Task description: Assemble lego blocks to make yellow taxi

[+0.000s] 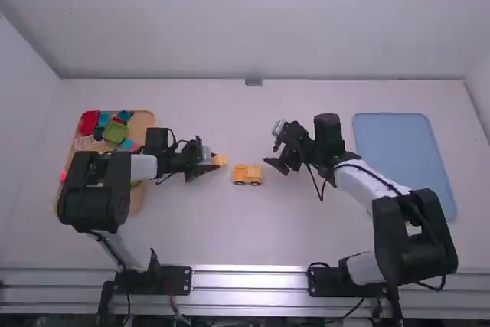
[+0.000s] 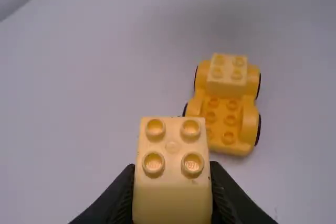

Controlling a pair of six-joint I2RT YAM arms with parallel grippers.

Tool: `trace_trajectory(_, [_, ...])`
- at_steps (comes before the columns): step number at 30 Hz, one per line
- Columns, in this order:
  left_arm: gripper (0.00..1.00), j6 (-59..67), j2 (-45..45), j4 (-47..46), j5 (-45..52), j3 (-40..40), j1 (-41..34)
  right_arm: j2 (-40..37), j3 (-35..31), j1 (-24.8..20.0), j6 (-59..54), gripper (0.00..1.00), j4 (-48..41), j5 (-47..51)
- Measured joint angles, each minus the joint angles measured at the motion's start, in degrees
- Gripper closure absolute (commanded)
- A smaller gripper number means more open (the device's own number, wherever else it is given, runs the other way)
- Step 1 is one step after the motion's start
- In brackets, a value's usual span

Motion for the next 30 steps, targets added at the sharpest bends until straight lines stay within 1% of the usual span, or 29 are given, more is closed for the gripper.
trace_trajectory(2, [0.78,0.00,0.00,-2.32,0.00,1.25,-0.98,2.75,-3.26,-0.79,-0.57,0.01,8.00,-4.07])
trace_trajectory(4, [0.79,0.44,0.00,-5.90,0.00,2.91,-1.86,7.48,-7.58,-1.46,-0.83,0.01,18.62,-8.44])
trace_trajectory(5, [0.79,0.44,0.00,-5.90,0.00,2.91,-1.86,7.48,-7.58,-1.46,-0.83,0.01,18.62,-8.44])
trace_trajectory(7, [0.81,3.32,0.00,-12.15,-0.02,5.27,-2.97,13.49,-10.56,-1.53,0.26,0.01,27.78,-11.85])
trace_trajectory(10, [0.84,6.36,0.00,-16.90,-0.35,6.97,-4.09,19.78,-10.14,-1.46,2.34,0.01,32.94,-14.80])
trace_trajectory(14, [0.87,8.52,0.00,-18.64,-1.44,8.00,-6.01,27.32,-6.38,-1.25,0.90,0.01,33.64,-20.68])
trace_trajectory(18, [0.87,9.51,0.00,-18.49,-2.14,8.00,-7.39,31.41,-2.95,0.11,-0.46,0.01,33.92,-22.32])
trace_trajectory(22, [0.86,9.57,0.00,-18.58,-2.19,8.00,-7.69,33.99,-0.42,2.10,-1.07,0.01,34.01,-20.74])
trace_trajectory(25, [0.85,9.38,0.00,-18.25,-2.21,8.00,-7.69,34.91,0.22,3.28,-1.36,0.01,33.99,-19.30])
trace_trajectory(28, [0.84,8.13,0.26,-15.87,-2.19,8.00,-7.74,35.43,0.22,5.05,-1.57,0.00,33.90,-15.58])
trace_trajectory(30, [0.84,7.72,0.74,-14.80,-2.16,8.00,-7.82,35.56,0.22,5.92,-1.57,0.04,33.92,-13.60])
